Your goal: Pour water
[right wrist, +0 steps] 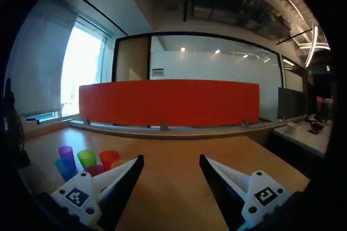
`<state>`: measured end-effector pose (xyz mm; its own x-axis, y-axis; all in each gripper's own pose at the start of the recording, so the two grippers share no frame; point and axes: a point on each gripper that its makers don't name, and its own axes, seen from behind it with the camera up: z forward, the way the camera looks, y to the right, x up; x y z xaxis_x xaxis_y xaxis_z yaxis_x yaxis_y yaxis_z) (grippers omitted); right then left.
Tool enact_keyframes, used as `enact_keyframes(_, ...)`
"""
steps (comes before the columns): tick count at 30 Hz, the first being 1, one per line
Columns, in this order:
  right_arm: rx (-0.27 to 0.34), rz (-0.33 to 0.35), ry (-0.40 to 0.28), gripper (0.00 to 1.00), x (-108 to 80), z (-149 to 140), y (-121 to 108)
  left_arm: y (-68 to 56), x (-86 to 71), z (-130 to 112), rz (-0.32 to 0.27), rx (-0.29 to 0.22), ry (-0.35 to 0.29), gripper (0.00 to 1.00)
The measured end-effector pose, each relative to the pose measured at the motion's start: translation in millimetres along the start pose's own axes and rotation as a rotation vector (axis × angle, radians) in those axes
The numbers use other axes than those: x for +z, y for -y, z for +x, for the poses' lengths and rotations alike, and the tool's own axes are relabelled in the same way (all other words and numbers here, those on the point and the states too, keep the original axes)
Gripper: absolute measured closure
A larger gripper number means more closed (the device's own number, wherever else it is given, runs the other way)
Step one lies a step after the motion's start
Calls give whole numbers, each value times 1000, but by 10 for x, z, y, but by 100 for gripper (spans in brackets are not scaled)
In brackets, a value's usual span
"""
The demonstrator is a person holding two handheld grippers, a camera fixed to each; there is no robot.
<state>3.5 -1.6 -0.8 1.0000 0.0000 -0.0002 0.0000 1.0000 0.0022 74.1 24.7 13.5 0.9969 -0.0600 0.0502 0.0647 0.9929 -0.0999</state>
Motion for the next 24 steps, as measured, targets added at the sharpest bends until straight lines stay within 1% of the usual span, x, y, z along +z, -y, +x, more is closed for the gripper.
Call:
enact_keyframes(2, 0, 7, -1, 1, -27, 118, 53, -34, 20, 136, -19, -3, -3, 1)
enact_keyframes(5, 2, 24, -3, 1, -31, 327, 102, -59, 41, 331, -37, 6, -4, 2)
enact_keyframes(11, 7, 56, -14, 1, -1, 740, 166, -83, 76, 731, -52, 53, -17, 2)
enact_keyframes(14, 2, 71, -19, 1, 13, 935, 198, -98, 91, 897, -61, 65, -17, 1)
enact_keyframes(17, -3, 87, -29, 1, 19, 1135, 234, -116, 110, 1031, -75, 61, -5, 2)
enact_keyframes(20, -8, 97, -41, 1, 24, 1265, 256, -165, 123, 1128, -101, 53, 6, 1)
enact_keyframes(24, -15, 99, -28, 1, 49, 1236, 273, -265, 152, 1127, -152, 46, 29, 2)
